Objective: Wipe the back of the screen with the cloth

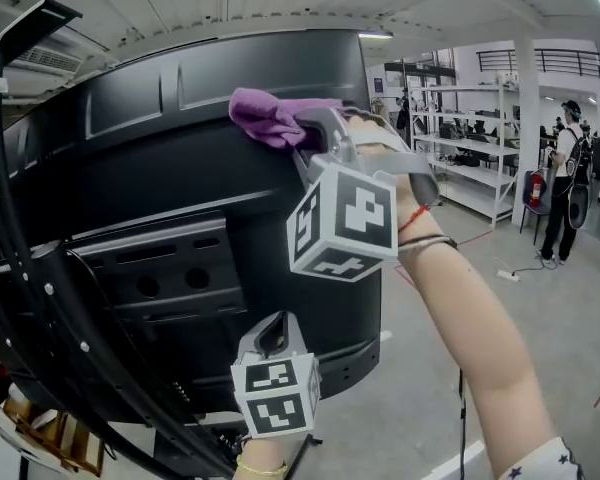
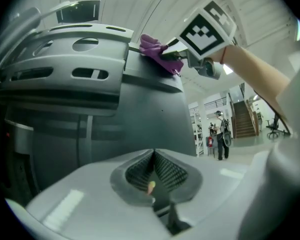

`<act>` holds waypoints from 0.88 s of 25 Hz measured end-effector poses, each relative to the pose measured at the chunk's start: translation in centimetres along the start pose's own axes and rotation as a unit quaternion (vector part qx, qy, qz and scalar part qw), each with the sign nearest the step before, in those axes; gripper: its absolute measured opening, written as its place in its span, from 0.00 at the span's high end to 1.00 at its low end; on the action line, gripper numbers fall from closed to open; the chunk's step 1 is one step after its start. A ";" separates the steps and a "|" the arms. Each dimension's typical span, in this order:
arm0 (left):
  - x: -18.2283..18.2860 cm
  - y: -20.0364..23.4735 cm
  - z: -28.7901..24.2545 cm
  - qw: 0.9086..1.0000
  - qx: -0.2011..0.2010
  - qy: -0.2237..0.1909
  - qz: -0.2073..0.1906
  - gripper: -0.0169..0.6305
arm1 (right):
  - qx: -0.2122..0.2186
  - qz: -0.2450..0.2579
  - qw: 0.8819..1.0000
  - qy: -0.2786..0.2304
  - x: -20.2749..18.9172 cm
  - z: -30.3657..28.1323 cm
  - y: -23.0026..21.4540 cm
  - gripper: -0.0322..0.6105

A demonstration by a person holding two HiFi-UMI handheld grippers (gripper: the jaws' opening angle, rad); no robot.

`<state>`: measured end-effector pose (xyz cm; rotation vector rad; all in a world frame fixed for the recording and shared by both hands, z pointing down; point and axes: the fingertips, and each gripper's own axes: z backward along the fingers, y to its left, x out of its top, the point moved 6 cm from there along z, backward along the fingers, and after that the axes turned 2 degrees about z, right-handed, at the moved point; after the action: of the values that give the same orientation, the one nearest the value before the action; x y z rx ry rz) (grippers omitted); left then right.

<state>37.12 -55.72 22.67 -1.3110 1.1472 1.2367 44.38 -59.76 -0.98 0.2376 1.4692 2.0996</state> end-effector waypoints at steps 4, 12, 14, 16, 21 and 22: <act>-2.3 0.0 0.6 1.000 -0.003 0.011 0.002 0.96 | 0.031 0.020 0.999 0.002 -0.7 2.4 5.3 0.85; -6.6 0.6 2.3 0.999 -0.004 0.032 0.010 0.96 | 0.093 -0.020 0.995 0.030 -2.9 7.8 14.1 0.85; -7.6 0.9 2.8 0.999 -0.002 0.036 0.009 0.96 | 0.105 -0.023 0.994 0.036 -3.4 9.1 16.7 0.85; -8.6 1.1 3.3 0.999 -0.002 0.039 0.011 0.96 | 0.129 -0.033 0.990 0.039 -3.8 10.4 19.5 0.85; -10.6 2.3 5.1 0.999 0.010 0.030 0.018 0.96 | 0.196 -0.049 0.978 0.050 -4.5 13.9 26.1 0.85; -11.0 2.5 5.4 0.999 0.011 0.026 0.017 0.96 | 0.209 -0.054 0.975 0.053 -4.5 14.8 27.3 0.85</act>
<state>33.68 -50.35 33.46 -1.3197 1.2214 1.2166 45.35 -56.84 30.21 0.1992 1.9362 1.7221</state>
